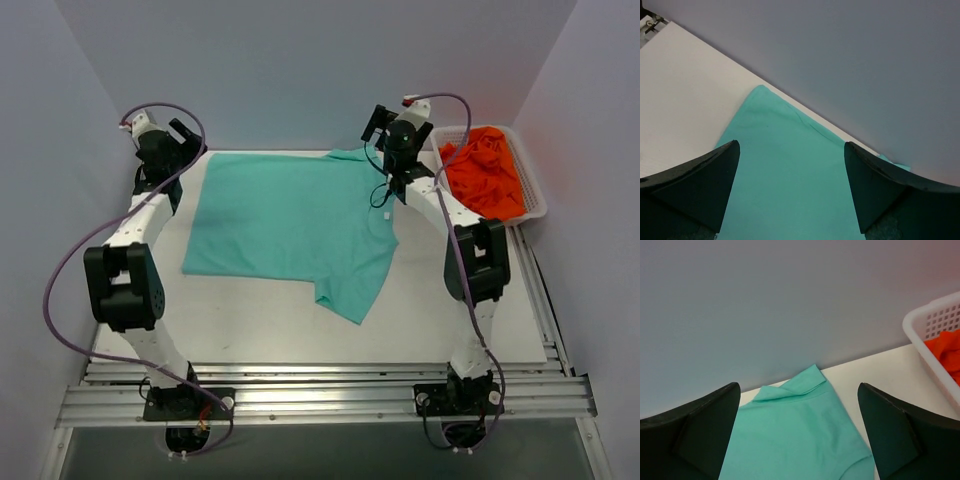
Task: Fold and stack the t-shirts
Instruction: Flatten the tshirt out
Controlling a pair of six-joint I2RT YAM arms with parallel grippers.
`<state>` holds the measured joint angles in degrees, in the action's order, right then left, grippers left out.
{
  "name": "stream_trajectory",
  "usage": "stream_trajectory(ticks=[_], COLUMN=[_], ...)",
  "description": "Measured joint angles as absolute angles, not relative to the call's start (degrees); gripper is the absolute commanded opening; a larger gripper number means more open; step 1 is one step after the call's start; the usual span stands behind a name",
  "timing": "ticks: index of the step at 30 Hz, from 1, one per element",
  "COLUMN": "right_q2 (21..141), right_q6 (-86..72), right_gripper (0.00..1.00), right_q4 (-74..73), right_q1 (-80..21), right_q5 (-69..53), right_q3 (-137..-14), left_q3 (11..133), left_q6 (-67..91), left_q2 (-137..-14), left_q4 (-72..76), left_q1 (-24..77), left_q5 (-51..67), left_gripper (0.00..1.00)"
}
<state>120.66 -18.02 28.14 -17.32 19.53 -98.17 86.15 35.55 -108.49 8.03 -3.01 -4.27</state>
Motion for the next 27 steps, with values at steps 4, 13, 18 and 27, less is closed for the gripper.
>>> stream_trajectory(ticks=[4,13,18,27], right_q2=[108.2,104.0,105.3,107.9], right_q6=[-19.0,-29.6,-34.9,-39.5], right_gripper=[0.94,0.89,0.51,0.0], right_q4=[32.0,29.6,27.0,29.5], right_q1=[-17.8,-19.4,-22.0,-24.5], right_q5=[19.8,15.8,14.2,11.3], right_q3=[-86.0,-66.1,-59.8,-55.0], left_q3=[74.3,52.0,45.8,45.0], left_q6=[35.9,41.4,45.8,48.1], left_q2=[-93.9,-86.2,-89.6,-93.6], left_q4=[11.7,12.9,11.3,13.2], left_q1=[-1.7,6.4,6.3,6.3], left_q5=[-6.3,-10.7,-10.7,-8.6], left_gripper=[0.96,0.97,0.99,0.3])
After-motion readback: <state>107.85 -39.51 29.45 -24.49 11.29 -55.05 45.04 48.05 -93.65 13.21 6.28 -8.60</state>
